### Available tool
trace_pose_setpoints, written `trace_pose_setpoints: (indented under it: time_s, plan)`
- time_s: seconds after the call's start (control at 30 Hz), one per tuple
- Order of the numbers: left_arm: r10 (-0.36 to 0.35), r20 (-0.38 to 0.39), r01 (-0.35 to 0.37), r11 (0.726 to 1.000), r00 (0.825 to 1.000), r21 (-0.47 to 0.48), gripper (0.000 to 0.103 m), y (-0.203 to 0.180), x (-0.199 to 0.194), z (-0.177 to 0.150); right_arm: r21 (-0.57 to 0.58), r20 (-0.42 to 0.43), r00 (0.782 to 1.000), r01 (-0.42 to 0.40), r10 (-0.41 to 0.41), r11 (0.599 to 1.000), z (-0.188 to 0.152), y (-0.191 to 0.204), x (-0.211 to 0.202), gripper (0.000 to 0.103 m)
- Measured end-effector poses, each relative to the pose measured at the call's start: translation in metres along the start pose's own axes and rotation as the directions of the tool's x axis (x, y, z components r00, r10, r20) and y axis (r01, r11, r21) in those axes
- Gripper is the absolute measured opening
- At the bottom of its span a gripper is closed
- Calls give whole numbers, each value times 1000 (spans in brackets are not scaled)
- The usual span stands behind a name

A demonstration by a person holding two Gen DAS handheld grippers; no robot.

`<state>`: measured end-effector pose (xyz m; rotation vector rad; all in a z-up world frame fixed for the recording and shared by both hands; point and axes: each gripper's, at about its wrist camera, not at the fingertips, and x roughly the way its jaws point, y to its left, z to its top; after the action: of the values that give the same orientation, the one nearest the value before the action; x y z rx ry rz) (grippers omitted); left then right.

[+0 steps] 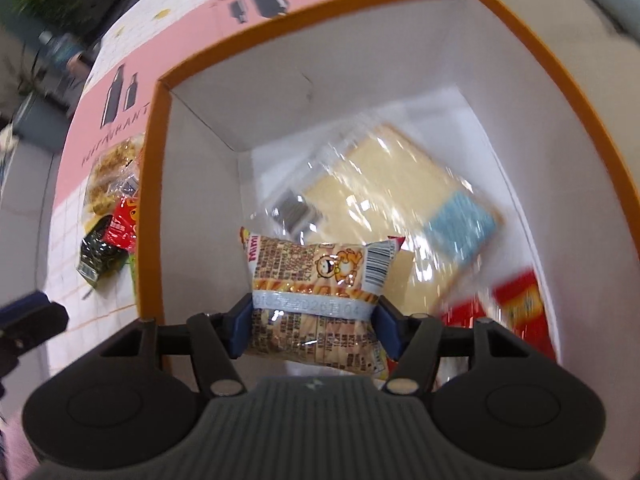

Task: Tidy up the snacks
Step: 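Open the left tool to drop the bread bag while the right tool releases the cracker pack into the box, then move the left tool to the green raisin bag while the right tool reaches the sausage stick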

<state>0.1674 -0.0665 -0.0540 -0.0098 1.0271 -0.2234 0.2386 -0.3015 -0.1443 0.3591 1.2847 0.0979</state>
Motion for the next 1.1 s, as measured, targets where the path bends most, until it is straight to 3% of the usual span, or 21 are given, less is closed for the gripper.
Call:
trace_pose_setpoints:
  time_s: [0.13, 0.23, 0.4, 0.57, 0.7, 0.8, 1.0, 1.1]
  plan:
    - [1, 2, -1, 1000, 1000, 13, 57, -2, -6, -8, 106, -28, 1000, -4, 7, 994, -11, -5, -5, 71]
    - [4, 7, -4, 1000, 1000, 27, 57, -3, -11, -13, 123, -28, 1000, 8, -5, 992, -18, -7, -7, 77]
    - [2, 25, -3, 999, 1000, 33, 57, 0, -25, -21, 121, -11, 1000, 9, -7, 993, -25, -7, -18, 78]
    - [11, 45, -13, 1000, 999, 28, 57, 4, -40, -27, 88, 48, 998, 28, -32, 996, -34, 0, -40, 78]
    - [29, 81, -32, 999, 996, 31, 57, 7, -55, -36, 22, 150, 988, 29, -32, 999, -48, 18, -69, 81]
    - [48, 102, -51, 998, 994, 28, 57, 11, -63, -43, -53, 252, 967, 51, -36, 997, -64, 40, -90, 82]
    - [69, 143, -72, 997, 987, 12, 57, 26, -76, -62, -204, 460, 887, 141, -33, 969, -112, 84, -117, 82]
    - [84, 149, -79, 996, 985, -37, 57, 36, -79, -72, -255, 512, 859, 166, -13, 952, -134, 101, -118, 82]
